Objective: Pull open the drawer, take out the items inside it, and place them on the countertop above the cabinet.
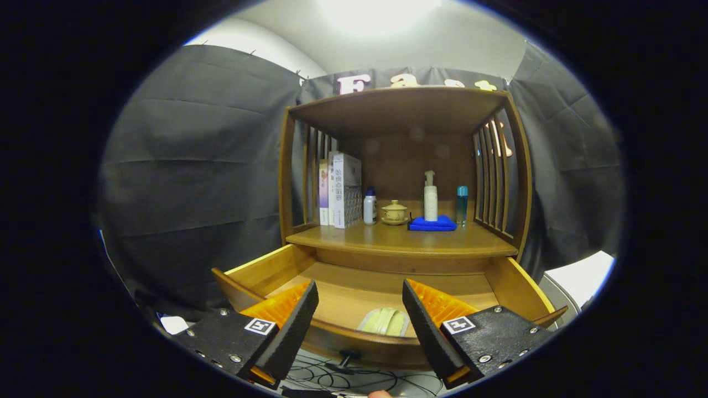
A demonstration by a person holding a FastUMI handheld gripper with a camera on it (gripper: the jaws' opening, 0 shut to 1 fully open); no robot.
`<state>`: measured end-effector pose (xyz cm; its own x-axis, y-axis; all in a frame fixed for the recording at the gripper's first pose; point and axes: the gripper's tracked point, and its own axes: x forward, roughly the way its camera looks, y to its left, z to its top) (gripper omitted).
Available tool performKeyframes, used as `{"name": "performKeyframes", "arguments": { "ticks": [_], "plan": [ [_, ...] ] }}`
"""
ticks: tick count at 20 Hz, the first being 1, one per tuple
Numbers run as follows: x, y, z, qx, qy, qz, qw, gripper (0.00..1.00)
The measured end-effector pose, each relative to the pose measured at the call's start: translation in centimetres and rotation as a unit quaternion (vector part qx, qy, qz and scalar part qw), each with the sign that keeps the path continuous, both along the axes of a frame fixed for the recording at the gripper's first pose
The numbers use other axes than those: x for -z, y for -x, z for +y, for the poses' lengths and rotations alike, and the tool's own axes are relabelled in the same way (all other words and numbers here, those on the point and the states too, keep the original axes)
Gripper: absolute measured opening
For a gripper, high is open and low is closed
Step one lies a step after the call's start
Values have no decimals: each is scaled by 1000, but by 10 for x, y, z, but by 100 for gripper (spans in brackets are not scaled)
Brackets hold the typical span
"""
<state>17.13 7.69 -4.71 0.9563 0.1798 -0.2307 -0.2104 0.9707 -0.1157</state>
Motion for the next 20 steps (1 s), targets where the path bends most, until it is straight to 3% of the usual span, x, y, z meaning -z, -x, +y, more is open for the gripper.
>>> {"name": "performKeyframes", "arguments": {
  "ticks": [5, 9, 12, 20],
  "plan": [
    [10, -43, -8, 11, -21, 72, 997, 94],
    [37, -63, -9, 9, -38, 157, 987, 93],
    [56, -75, -11, 5, -8, 202, 979, 94],
    [98, -92, -19, 31, -23, 330, 943, 95]
  ]
}}
